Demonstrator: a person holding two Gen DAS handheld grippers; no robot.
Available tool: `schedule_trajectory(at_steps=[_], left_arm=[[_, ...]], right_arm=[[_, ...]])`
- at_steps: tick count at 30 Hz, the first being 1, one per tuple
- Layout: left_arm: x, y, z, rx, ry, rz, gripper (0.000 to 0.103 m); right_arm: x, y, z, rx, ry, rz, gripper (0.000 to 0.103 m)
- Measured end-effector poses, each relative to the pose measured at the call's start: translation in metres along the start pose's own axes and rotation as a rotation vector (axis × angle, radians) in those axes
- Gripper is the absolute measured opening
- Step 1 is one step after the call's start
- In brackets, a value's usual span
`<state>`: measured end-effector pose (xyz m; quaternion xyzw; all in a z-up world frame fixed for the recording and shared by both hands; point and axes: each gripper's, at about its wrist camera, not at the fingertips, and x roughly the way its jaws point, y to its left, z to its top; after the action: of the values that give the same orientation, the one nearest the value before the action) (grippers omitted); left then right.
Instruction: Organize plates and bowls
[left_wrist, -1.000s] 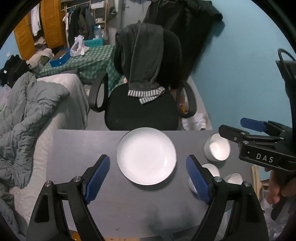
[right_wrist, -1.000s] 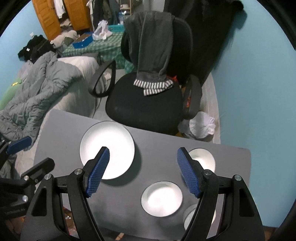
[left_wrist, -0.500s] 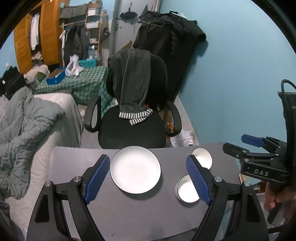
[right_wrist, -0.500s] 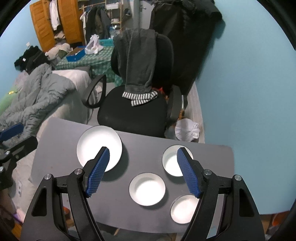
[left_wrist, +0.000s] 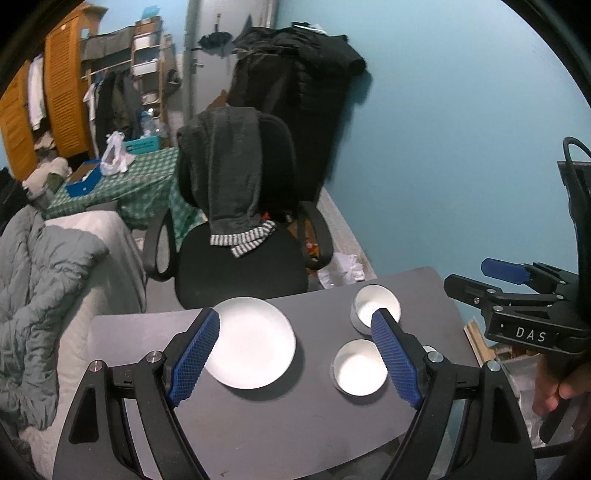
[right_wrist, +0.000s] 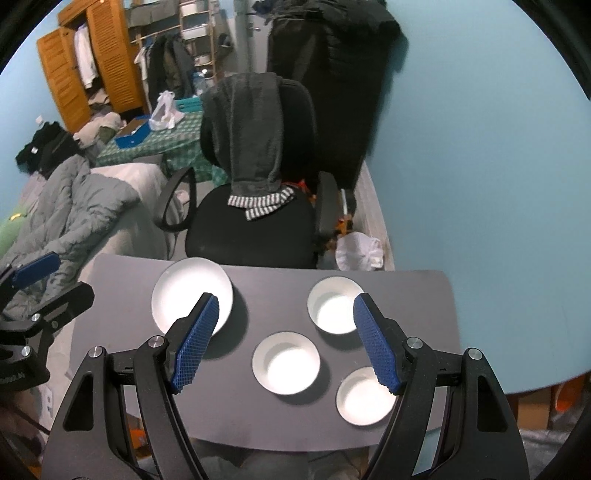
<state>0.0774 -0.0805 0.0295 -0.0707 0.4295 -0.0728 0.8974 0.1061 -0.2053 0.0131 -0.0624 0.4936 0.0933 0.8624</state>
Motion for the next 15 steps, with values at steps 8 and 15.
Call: schedule_trajectory(at_steps=[8, 15], left_arm=[[0.006, -0.028, 0.005, 0.07, 0.015, -0.052, 0.085], [0.013, -0.052, 0.009, 0.16, 0.019, -0.094, 0.085]], right_arm=[[-0.013, -0.025, -0.013, 0.079, 0.0, -0.05, 0.075], [-0.025, -0.053, -0.03, 0.167, 0.001, -0.106, 0.075]])
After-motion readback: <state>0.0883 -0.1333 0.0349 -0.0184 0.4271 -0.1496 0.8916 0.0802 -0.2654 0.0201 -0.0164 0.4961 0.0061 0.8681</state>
